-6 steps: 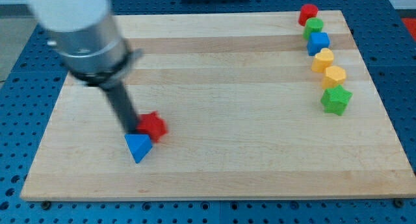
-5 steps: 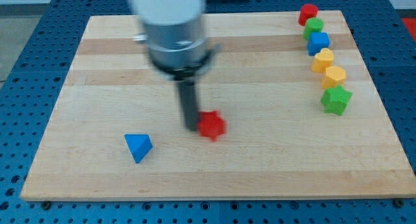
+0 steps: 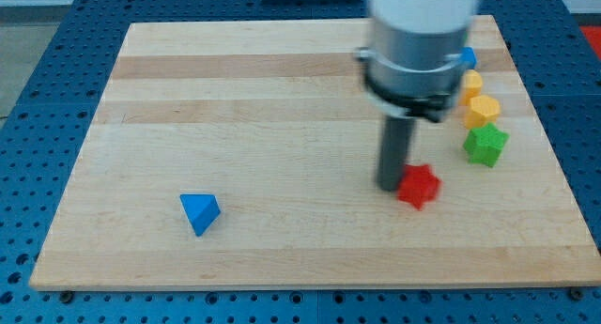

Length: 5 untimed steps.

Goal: Push the red star close to the green star

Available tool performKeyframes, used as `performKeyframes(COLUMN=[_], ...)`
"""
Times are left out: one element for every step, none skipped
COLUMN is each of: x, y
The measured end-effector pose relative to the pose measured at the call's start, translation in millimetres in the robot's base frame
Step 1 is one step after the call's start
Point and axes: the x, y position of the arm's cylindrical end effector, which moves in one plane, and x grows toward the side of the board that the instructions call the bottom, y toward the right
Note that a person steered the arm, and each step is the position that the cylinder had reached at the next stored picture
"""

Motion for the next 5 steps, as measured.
performKeyframes(x=[0.0, 13.4, 46.8, 69.4, 63.4], y=[50.9, 25.4, -9.5, 50.3, 74.1])
